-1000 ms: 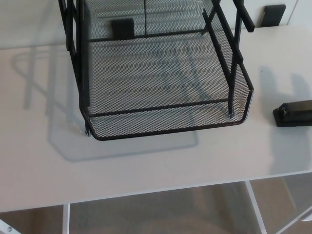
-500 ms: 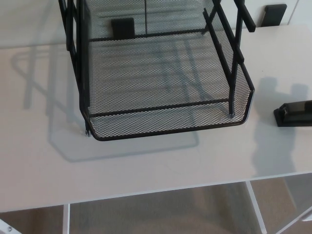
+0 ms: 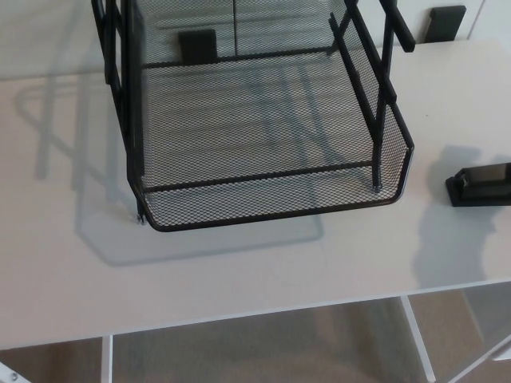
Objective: The robot walks towards a desk on which a file tray is kept in the middle and a stapler is kept to its right. The robot lifts the stapler using its right hand and places it on the file tray.
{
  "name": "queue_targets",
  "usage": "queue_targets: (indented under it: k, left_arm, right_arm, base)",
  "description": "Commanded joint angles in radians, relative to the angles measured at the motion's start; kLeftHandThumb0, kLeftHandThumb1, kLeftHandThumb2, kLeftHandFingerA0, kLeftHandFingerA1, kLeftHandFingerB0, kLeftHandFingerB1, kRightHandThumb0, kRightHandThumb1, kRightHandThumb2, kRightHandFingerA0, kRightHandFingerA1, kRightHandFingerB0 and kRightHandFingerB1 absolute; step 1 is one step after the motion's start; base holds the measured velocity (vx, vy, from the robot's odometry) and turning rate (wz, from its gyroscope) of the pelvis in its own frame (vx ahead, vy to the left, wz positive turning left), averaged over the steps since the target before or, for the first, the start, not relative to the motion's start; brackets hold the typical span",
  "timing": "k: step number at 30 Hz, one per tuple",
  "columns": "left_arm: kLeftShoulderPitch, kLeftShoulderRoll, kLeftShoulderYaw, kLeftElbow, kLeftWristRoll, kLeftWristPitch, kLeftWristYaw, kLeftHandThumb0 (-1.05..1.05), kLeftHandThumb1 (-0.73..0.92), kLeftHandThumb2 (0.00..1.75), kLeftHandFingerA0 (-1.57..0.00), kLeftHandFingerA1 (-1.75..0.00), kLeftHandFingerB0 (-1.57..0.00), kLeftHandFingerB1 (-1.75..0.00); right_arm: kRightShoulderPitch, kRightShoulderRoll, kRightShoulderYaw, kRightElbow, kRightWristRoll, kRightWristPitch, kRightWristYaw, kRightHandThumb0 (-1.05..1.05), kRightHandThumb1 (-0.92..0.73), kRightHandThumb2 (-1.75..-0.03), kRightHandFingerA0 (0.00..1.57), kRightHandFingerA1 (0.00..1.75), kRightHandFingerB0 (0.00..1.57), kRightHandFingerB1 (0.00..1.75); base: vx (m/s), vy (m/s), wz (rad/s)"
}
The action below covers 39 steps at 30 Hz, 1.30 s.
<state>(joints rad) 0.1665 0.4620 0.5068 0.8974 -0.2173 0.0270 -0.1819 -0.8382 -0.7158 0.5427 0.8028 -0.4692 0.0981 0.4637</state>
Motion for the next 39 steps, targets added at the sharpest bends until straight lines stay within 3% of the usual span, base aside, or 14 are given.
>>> queue_targets:
  k: [1, 2, 4, 5, 6, 7, 11, 21, 31, 35, 36, 37, 38, 39]
  left_arm:
    - [0.004, 0.002, -0.008, -0.014, -0.002, -0.007, 0.008, -0.51, 0.68, 0.6, -0.66, -0.7, -0.49, -0.59]
    - [0.001, 0.004, -0.008, -0.001, -0.003, -0.013, 0.002, -0.5, 0.48, 0.95, -0.61, -0.74, -0.38, -0.63]
    - [0.0, 0.001, -0.011, -0.001, -0.005, -0.022, -0.004, -0.5, 0.49, 0.96, -0.61, -0.75, -0.39, -0.63]
    - [-0.002, 0.001, -0.015, -0.002, -0.001, -0.015, 0.005, -0.5, 0.68, 0.61, -0.64, -0.7, -0.48, -0.59]
    - [-0.001, 0.002, -0.021, -0.004, 0.003, -0.012, 0.005, -0.5, 0.69, 0.6, -0.64, -0.7, -0.47, -0.58]
    - [0.003, 0.002, -0.022, -0.012, 0.002, -0.01, 0.004, -0.51, 0.68, 0.61, -0.63, -0.7, -0.44, -0.58]
    - [-0.006, 0.005, -0.029, 0.009, 0.005, -0.014, 0.011, -0.5, 0.68, 0.6, -0.66, -0.69, -0.47, -0.58]
    - [-0.003, 0.005, -0.038, -0.002, 0.005, 0.003, 0.016, -0.46, 0.7, 0.6, -0.67, -0.69, -0.49, -0.59]
    - [0.001, 0.009, -0.049, -0.032, 0.008, 0.013, 0.016, -0.46, 0.7, 0.6, -0.68, -0.7, -0.47, -0.58]
    - [0.006, 0.011, -0.052, -0.031, 0.008, 0.011, 0.015, -0.47, 0.7, 0.6, -0.67, -0.71, -0.47, -0.58]
    - [0.004, 0.016, -0.059, -0.016, 0.017, -0.002, 0.015, -0.48, 0.71, 0.61, -0.68, -0.71, -0.51, -0.59]
    - [0.002, 0.016, -0.059, -0.012, 0.017, -0.004, 0.015, -0.48, 0.71, 0.61, -0.68, -0.71, -0.52, -0.59]
    - [-0.003, 0.017, -0.061, -0.004, 0.017, -0.004, 0.014, -0.47, 0.71, 0.61, -0.66, -0.69, -0.49, -0.57]
    - [-0.006, 0.02, -0.063, 0.002, 0.018, -0.004, 0.011, -0.47, 0.71, 0.61, -0.66, -0.69, -0.49, -0.57]
  right_arm:
    - [0.016, 0.016, 0.022, 0.026, -0.074, -0.079, -0.031, -0.69, -0.45, -0.82, 0.17, 0.54, 0.07, 0.39]
    - [0.028, 0.021, 0.017, 0.013, -0.075, -0.078, -0.049, -0.68, -0.44, -0.81, 0.18, 0.52, 0.1, 0.39]
    - [0.034, 0.024, 0.001, 0.008, -0.069, -0.075, -0.046, -0.66, -0.43, -0.79, 0.17, 0.51, 0.11, 0.39]
    - [0.035, 0.037, -0.009, 0.012, -0.063, -0.063, -0.047, -0.65, -0.43, -0.78, 0.15, 0.5, 0.12, 0.4]
    - [0.043, 0.045, -0.016, 0.01, -0.059, -0.066, -0.054, -0.58, -0.55, -0.58, 0.16, 0.43, 0.19, 0.28]
    - [0.043, 0.051, -0.021, 0.016, -0.06, -0.072, -0.054, -0.56, -0.56, -0.57, 0.15, 0.42, 0.19, 0.27]
    - [0.047, 0.061, -0.045, 0.03, -0.048, -0.079, -0.035, -0.53, -0.56, -0.58, 0.12, 0.42, 0.19, 0.28]
    - [0.213, 0.045, -0.074, 0.032, -0.072, -0.19, -0.169, -0.36, -0.52, -0.56, 0.14, 0.44, 0.29, 0.31]
    - [0.236, 0.04, -0.001, -0.018, -0.183, -0.205, -0.193, -0.41, -0.56, -0.57, 0.14, 0.41, 0.27, 0.3]
    - [0.223, 0.052, 0.014, -0.002, -0.18, -0.207, -0.177, -0.4, -0.57, -0.58, 0.21, 0.43, 0.28, 0.3]
    - [0.225, 0.04, 0.051, -0.013, -0.236, -0.244, -0.242, -0.43, -0.57, -0.58, 0.34, 0.47, 0.34, 0.32]
    - [0.228, 0.033, 0.068, -0.023, -0.263, -0.251, -0.275, -0.43, -0.56, -0.57, 0.61, 0.94, 0.41, 0.34]
    - [0.233, 0.021, 0.095, -0.038, -0.305, -0.26, -0.325, -0.41, -0.57, -0.58, 0.77, 1.3, 0.52, 0.4]
    - [0.233, 0.016, 0.107, -0.043, -0.32, -0.269, -0.343, -0.41, -0.57, -0.58, 0.77, 1.3, 0.52, 0.4]
  base:
    - [0.0, 0.0, 0.0]
    - [0.0, 0.0, 0.0]
    - [0.0, 0.0, 0.0]
    - [0.0, 0.0, 0.0]
    - [0.0, 0.0, 0.0]
    - [0.0, 0.0, 0.0]
    - [0.0, 0.0, 0.0]
    - [0.0, 0.0, 0.0]
    - [0.0, 0.0, 0.0]
    - [0.0, 0.0, 0.0]
    - [0.0, 0.0, 0.0]
    - [0.0, 0.0, 0.0]
    - [0.0, 0.0, 0.0]
    - [0.0, 0.0, 0.0]
